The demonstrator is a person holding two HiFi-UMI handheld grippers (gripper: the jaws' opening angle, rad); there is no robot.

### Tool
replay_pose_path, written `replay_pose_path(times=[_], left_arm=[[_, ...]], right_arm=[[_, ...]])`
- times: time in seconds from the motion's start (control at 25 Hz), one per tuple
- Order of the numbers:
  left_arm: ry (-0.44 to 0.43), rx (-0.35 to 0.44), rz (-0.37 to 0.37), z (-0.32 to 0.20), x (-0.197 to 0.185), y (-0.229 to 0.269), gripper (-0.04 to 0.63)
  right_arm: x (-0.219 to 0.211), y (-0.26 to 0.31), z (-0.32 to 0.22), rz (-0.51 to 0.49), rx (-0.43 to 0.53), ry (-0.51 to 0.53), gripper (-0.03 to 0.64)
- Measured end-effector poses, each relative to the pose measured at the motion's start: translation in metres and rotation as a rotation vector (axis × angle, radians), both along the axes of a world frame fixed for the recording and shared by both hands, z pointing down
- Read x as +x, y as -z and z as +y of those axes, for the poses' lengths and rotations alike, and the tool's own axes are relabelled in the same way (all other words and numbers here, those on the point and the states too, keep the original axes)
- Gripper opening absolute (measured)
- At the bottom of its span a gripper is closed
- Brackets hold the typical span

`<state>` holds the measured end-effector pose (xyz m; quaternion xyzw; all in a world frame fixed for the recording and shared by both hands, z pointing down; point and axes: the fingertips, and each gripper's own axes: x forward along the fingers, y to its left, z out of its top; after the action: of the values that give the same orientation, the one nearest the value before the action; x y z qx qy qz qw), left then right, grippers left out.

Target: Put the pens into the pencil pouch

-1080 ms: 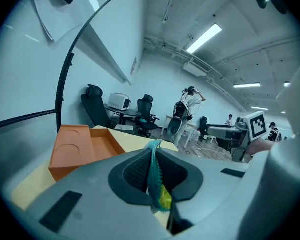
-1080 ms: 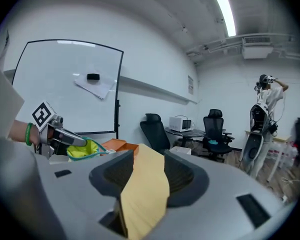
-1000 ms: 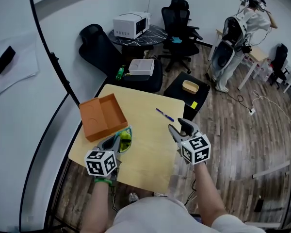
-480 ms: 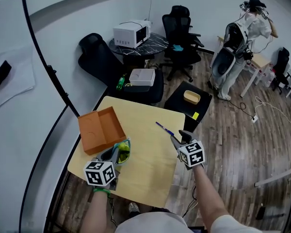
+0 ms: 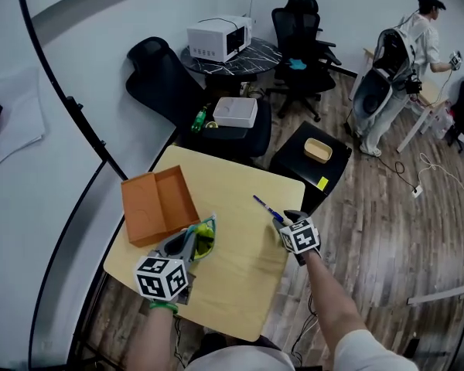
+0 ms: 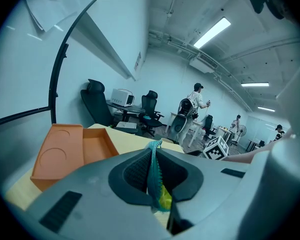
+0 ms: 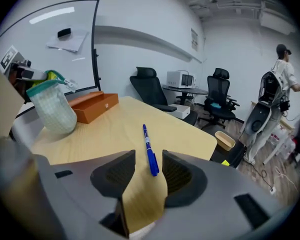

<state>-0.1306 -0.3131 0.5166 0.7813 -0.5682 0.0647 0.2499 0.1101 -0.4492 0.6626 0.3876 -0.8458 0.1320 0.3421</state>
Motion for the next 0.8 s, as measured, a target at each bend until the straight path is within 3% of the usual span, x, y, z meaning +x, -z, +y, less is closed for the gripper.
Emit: replay_pose_path(times=[0.44, 0.56, 0.8], left_arm=[[0.010, -0.027, 0.016, -0.004, 0.005, -0.006, 0.026], [0.011, -0.027, 0.017, -0.004, 0.005, -0.006, 0.026], [0.005, -0.024, 0.010, 0.001, 0.002, -0.006, 0.026]], right_arm=[[-0.003, -0.028, -0.014, 0.048, -0.096, 0.031, 0.121], [-0.002, -0.027, -0.011, 0.055, -0.106, 0.042, 0.063], [-0.007, -0.013, 0.003, 0.020, -0.082, 0.044, 0.060]])
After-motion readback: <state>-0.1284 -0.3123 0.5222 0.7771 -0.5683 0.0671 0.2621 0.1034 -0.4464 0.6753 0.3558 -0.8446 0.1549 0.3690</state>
